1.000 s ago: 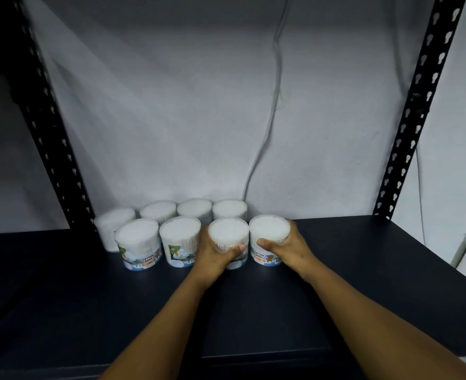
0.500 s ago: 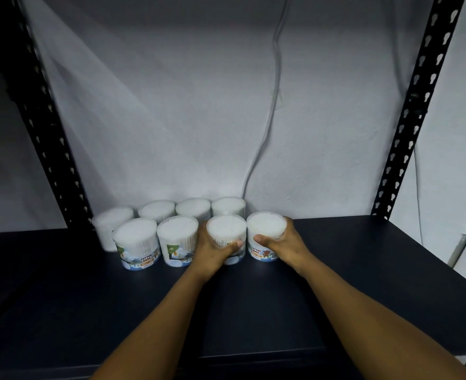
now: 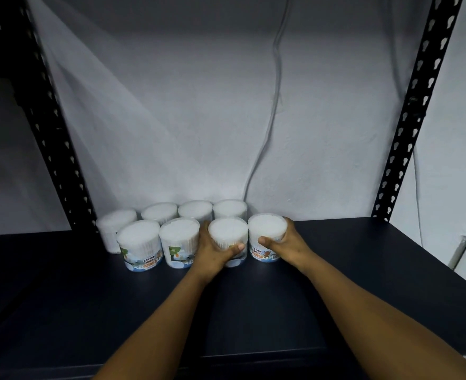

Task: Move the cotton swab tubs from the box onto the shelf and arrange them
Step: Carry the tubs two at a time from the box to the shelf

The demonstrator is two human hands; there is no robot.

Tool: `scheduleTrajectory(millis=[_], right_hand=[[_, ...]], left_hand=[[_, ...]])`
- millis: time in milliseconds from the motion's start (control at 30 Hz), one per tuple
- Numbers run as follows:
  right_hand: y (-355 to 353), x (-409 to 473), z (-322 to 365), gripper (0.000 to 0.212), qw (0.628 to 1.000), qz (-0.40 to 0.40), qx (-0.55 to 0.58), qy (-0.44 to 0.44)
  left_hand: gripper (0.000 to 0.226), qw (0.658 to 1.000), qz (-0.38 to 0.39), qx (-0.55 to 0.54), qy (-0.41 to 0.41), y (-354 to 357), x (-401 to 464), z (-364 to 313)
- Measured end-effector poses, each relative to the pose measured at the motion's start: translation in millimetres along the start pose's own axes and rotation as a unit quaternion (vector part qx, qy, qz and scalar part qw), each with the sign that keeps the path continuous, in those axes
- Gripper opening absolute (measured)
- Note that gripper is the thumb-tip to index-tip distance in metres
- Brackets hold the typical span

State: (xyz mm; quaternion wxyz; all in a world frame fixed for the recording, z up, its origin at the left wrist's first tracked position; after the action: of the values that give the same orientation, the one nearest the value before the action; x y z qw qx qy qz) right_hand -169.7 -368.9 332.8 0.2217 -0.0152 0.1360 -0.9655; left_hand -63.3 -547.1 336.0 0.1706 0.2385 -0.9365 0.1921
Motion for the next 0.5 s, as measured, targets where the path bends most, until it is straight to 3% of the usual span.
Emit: scheduleTrajectory(millis=[133, 200, 367, 500], right_hand=[[-3.9, -6.6, -0.1, 0.116, 0.999, 0.0, -0.038, 0.017], [-6.8, -12.5, 2.1, 0.121, 0.997, -0.015, -0.069, 0.01], [-13.6, -35.2, 19.8, 0.106, 0.957, -0.089, -0.268, -0.062], [-14.0, -51.5, 30.1, 0.094, 0.898, -0.114, -0.415, -0.086]], left_hand=[[0.101, 1.0, 0.001, -0.01, -0.007, -1.6, -2.2, -3.5], [0.105, 1.0, 0.005, 0.0, -0.001, -2.2, -4.7, -11.0], [0.098, 0.985, 0.019, 0.16, 0.056, -4.0, -14.4, -31.9], [0.082, 0.926, 0.064, 0.363, 0.084, -1.9, -20.9, -43.2]])
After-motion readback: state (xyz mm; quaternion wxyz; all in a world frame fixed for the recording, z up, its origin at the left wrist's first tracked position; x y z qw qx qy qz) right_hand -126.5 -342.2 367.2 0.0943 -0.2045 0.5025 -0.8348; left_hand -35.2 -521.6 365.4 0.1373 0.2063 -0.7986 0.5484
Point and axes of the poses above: each hand's wrist, its own x-axis towards the middle knuckle, its own y-axis out of the palm, z = x × y, the point moved 6 cm from there along x, towards the middle knuckle, and after that the axes turned 7 degrees about y, right-handed, at the moved point
